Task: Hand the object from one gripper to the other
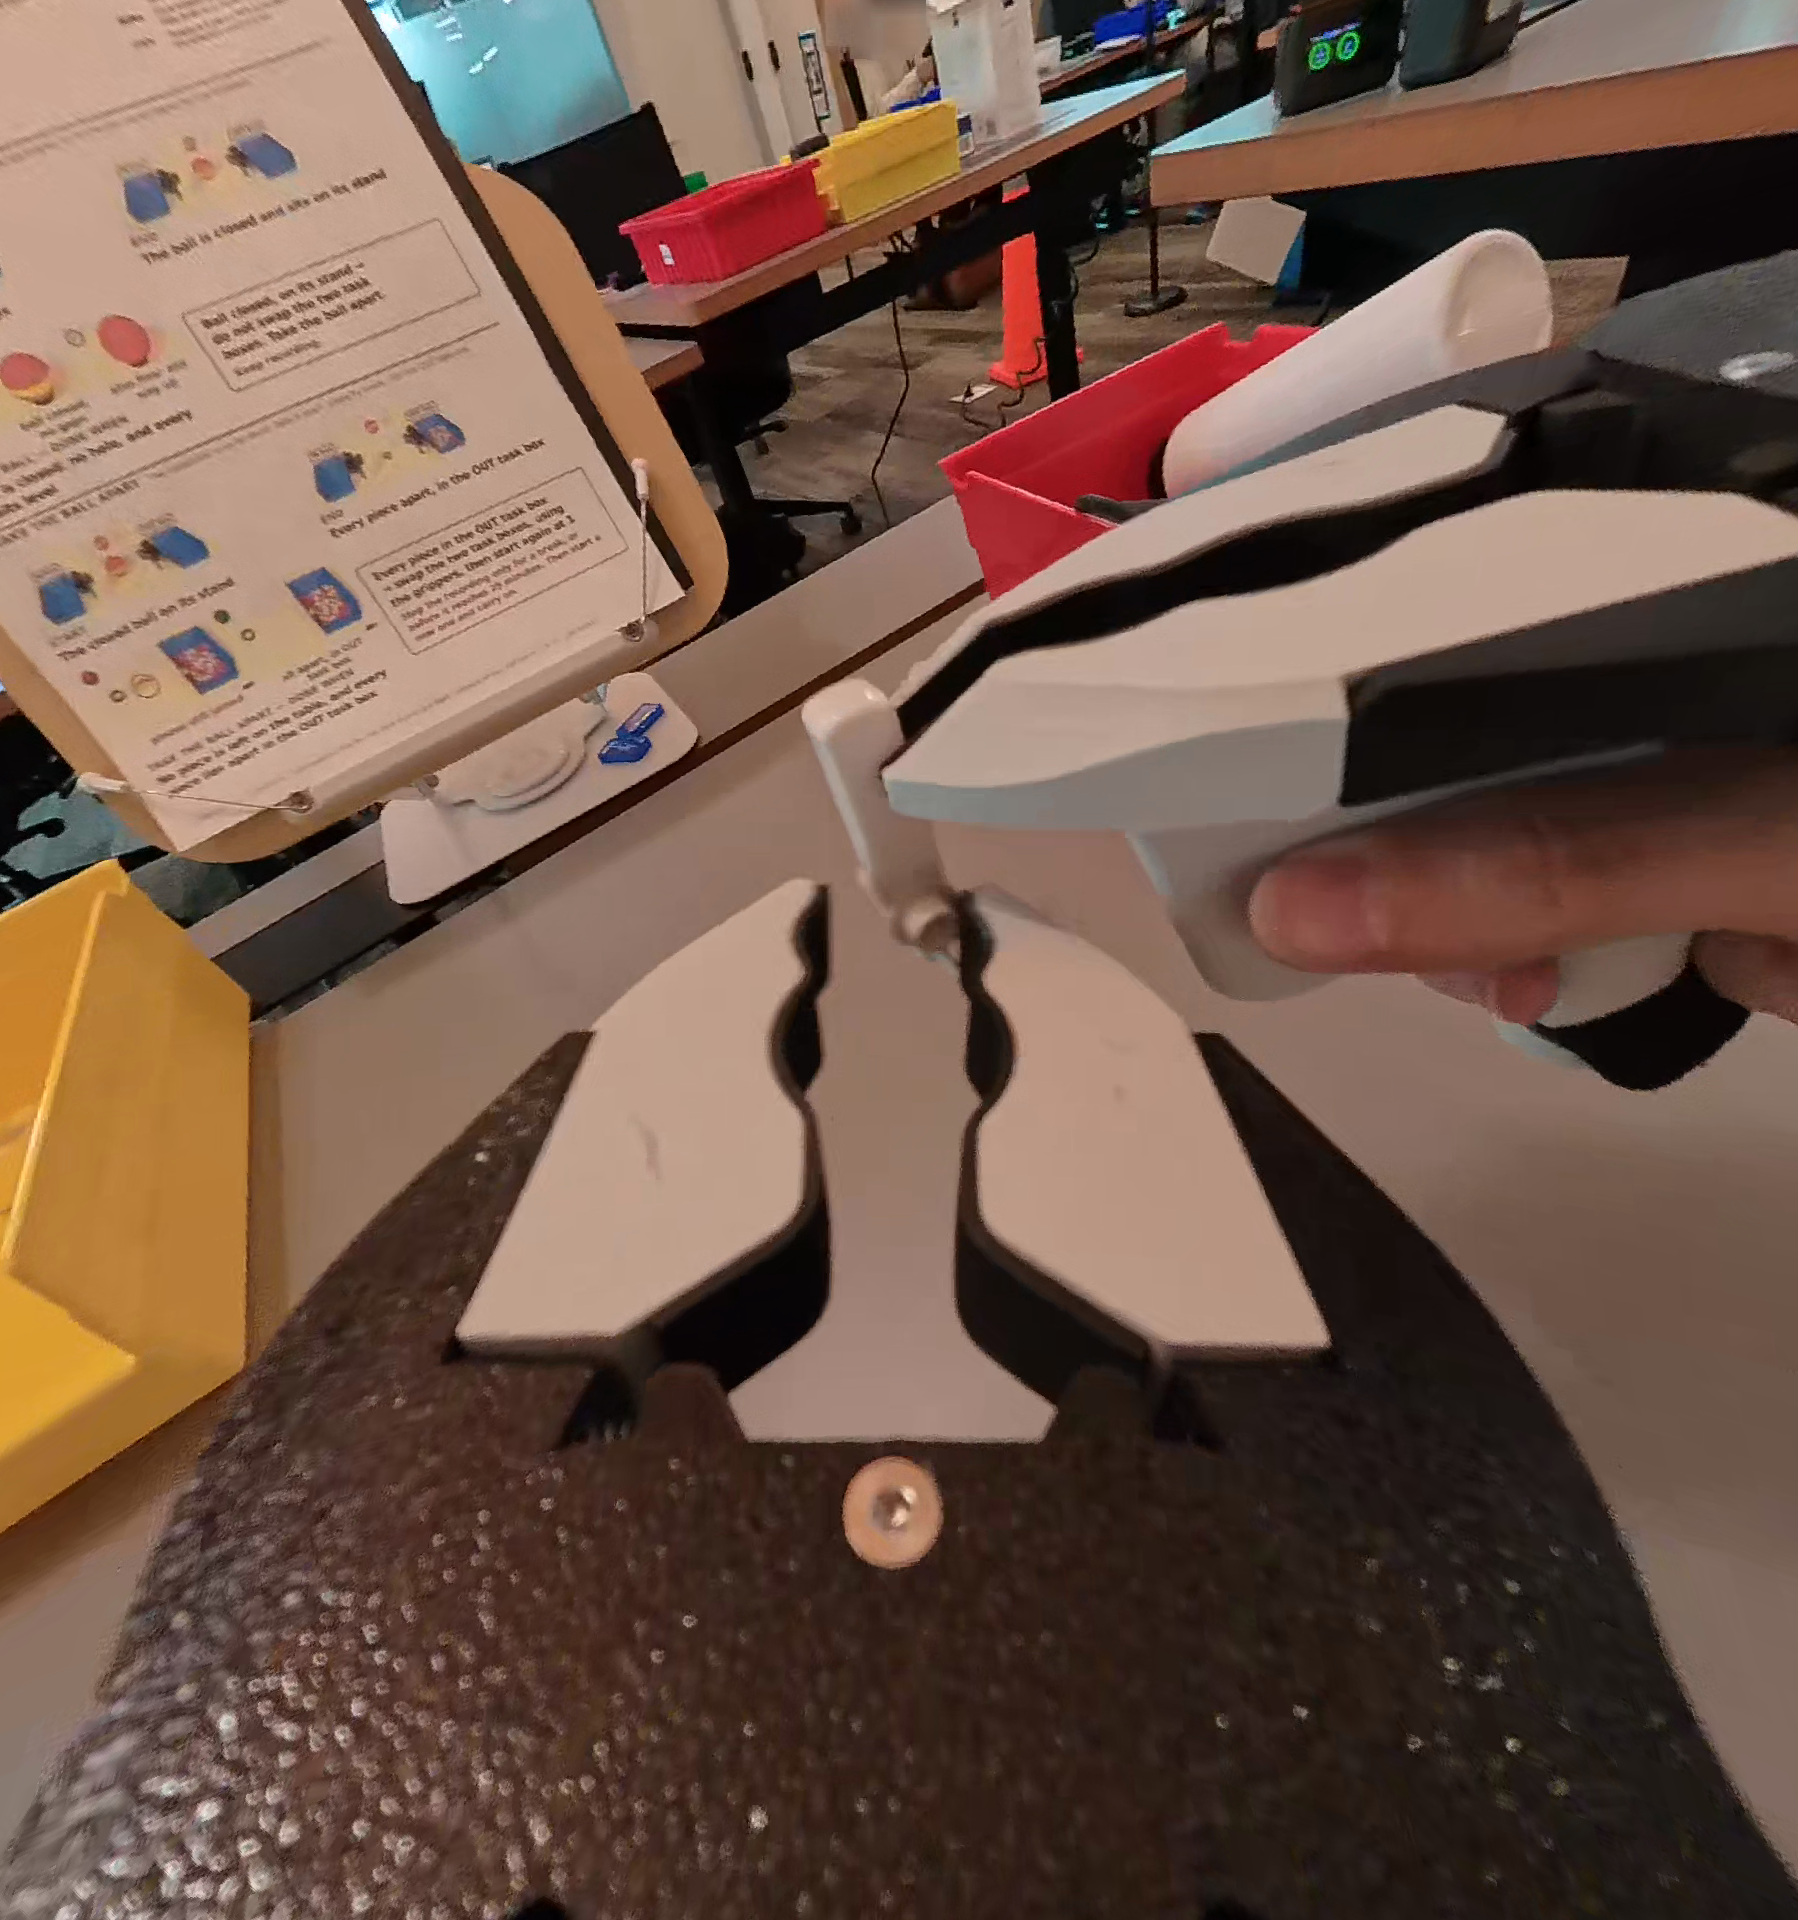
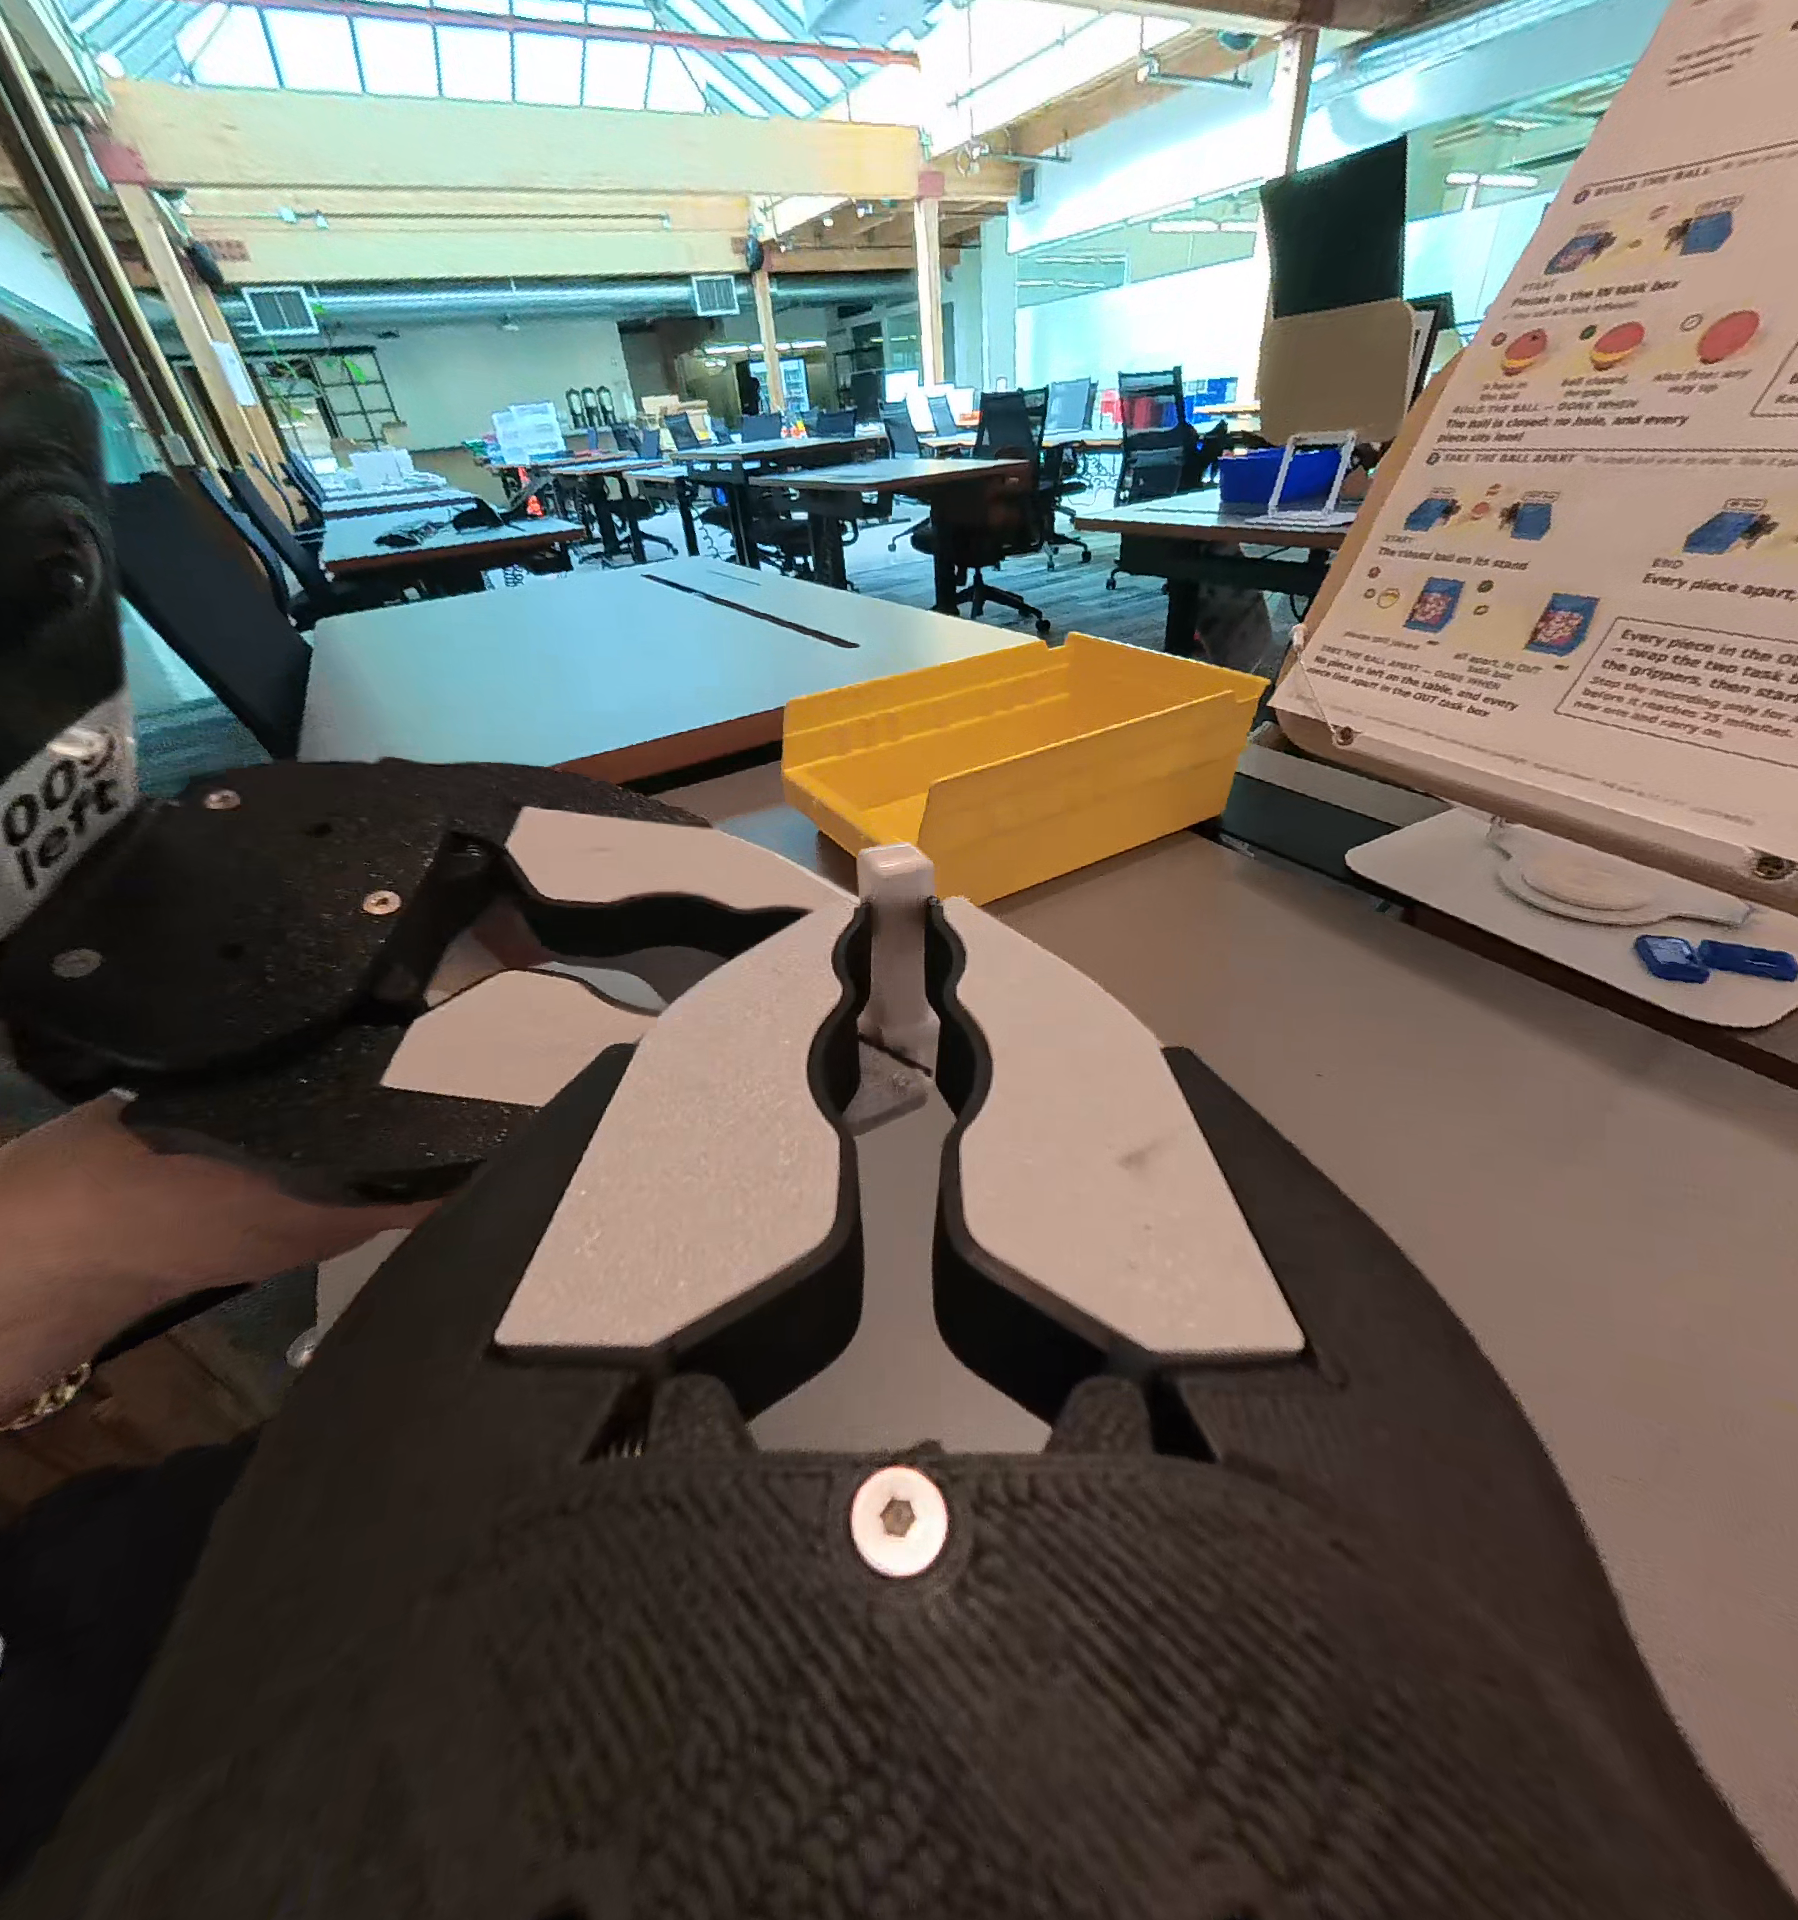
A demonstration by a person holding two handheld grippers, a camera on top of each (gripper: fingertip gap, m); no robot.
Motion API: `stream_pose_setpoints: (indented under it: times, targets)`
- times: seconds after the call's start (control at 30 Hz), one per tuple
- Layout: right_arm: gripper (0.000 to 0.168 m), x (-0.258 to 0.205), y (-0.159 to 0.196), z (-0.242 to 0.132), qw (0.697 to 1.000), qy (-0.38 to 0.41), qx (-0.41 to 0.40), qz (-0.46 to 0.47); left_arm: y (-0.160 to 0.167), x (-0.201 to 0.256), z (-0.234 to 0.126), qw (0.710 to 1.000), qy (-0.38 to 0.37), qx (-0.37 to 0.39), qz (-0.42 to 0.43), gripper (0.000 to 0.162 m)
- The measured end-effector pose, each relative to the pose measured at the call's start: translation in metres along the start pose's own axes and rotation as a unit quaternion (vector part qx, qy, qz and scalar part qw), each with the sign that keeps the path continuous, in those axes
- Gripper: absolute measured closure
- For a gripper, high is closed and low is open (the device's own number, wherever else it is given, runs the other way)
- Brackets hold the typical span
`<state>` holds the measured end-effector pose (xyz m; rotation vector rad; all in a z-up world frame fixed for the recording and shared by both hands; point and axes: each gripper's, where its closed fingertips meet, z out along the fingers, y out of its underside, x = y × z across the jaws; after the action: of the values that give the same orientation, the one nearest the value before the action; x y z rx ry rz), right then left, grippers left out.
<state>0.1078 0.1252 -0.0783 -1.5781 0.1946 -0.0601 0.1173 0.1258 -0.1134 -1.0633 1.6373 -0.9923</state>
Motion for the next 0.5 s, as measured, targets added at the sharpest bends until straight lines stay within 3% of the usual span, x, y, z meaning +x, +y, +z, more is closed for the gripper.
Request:
stream_pose_setpoints:
  times: [0.13, 0.23, 0.3, 0.4, 0.5]
  targets:
    - [0.159, 0.001, 0.001, -0.001, 1.000, -0.008, -0.003, -0.011, 0.002, 0.002, 0.001, 1.000, 0.019, 0.004, 0.013, 0.147]
    - [0.154, -0.009, -0.002, -0.008, 0.995, -0.066, 0.009, -0.069, 0.002, 0.009, -0.002, 0.996, 0.084, 0.002, 0.015, 0.148]
    - [0.131, -0.016, -0.010, -0.018, 0.990, -0.111, 0.037, -0.076, 0.002, 0.028, -0.011, 0.981, 0.195, 0.000, 0.017, 0.148]
    - [0.132, -0.027, -0.012, -0.034, 0.979, -0.199, 0.043, -0.026, -0.001, 0.057, -0.037, 0.932, 0.362, 0.011, 0.024, 0.148]
    - [0.137, -0.040, -0.004, -0.044, 0.961, -0.275, 0.021, 0.001, 0.000, 0.067, -0.054, 0.893, 0.449, 0.011, 0.033, 0.148]
